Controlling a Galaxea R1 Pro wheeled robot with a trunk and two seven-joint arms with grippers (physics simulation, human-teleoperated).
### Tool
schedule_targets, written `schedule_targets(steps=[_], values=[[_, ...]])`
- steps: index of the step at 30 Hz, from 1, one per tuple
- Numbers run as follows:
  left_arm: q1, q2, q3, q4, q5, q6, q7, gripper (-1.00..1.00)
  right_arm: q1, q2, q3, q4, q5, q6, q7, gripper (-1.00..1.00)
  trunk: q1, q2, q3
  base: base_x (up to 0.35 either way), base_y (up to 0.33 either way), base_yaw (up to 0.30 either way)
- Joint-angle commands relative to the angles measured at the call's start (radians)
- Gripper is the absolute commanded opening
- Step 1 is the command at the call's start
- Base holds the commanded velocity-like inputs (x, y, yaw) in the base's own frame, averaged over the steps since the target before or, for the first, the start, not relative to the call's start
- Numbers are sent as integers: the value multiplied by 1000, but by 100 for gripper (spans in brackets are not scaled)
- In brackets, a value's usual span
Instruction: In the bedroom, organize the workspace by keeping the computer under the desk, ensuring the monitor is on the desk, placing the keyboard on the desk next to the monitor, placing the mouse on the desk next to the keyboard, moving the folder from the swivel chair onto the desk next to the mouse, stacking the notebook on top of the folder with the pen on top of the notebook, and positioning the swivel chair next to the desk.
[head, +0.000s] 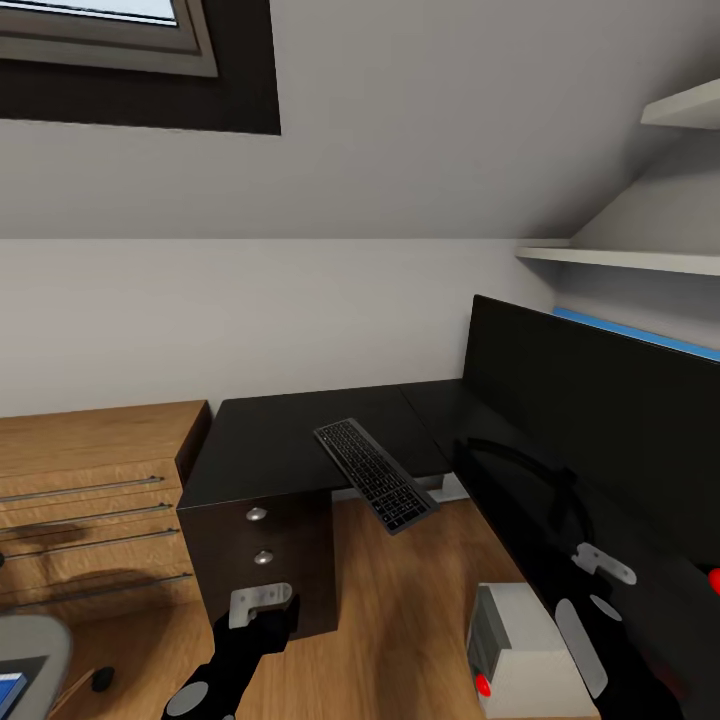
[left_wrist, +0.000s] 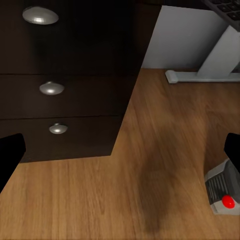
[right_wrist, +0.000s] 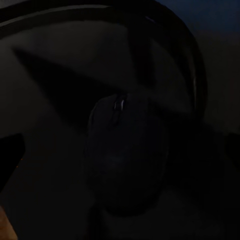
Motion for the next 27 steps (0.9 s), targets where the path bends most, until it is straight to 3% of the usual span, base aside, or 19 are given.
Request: schedule_targets(steps=[1, 7, 27], values=[[0, -1, -1, -3, 11, 3, 8, 100, 0, 0, 1, -2, -5, 5, -4, 100, 0, -1, -1, 0, 0, 0], [0, -1, -3, -5, 11, 3, 8, 100, 0, -1, 0, -2, -5, 5, -5, 100, 0, -1, -1, 0, 0, 0], [0, -1, -1, -12, 10, 2, 10, 100, 0, -4, -1, -1, -7, 8, -4, 100, 54, -99, -45, 0, 0, 0]])
